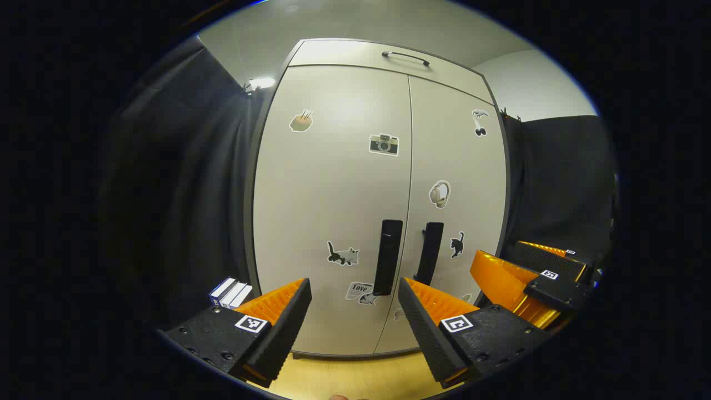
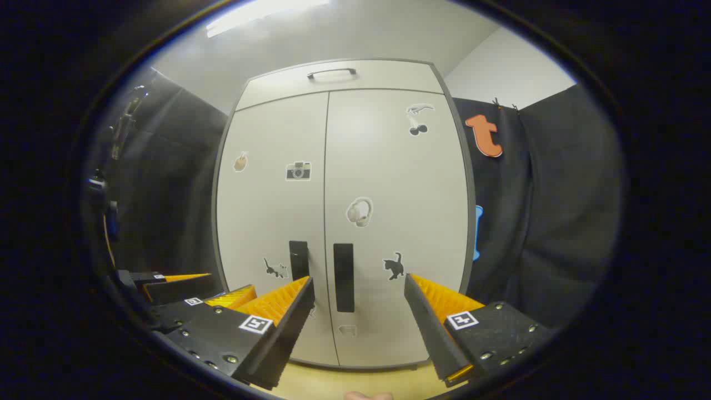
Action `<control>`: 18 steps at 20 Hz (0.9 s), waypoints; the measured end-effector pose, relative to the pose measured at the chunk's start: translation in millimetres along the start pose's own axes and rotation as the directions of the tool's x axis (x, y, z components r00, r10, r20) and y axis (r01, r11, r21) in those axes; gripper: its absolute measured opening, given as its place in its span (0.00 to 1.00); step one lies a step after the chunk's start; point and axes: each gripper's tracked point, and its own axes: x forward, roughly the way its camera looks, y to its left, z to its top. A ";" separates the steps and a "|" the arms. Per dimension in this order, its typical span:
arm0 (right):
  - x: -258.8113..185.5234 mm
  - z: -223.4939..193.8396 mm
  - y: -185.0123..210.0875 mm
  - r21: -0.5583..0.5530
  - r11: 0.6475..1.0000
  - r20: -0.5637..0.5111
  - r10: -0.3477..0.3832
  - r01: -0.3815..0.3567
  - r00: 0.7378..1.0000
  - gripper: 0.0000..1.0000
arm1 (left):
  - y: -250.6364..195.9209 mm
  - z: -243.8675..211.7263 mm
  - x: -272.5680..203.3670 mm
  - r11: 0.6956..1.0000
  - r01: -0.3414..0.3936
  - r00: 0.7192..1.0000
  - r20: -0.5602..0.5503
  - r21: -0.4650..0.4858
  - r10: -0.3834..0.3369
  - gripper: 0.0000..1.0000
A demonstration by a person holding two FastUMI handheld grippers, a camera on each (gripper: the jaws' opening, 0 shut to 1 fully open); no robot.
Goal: Open the right door of the double-door shoe cabinet with the right hand, and open the left door with the left hand.
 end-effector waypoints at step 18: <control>-8.3 0.4 13.9 0.005 0.999 -0.016 0.051 -0.051 0.999 0.94 | 20.4 -5.3 -26.4 0.997 -0.071 0.997 -0.001 -0.018 0.071 0.98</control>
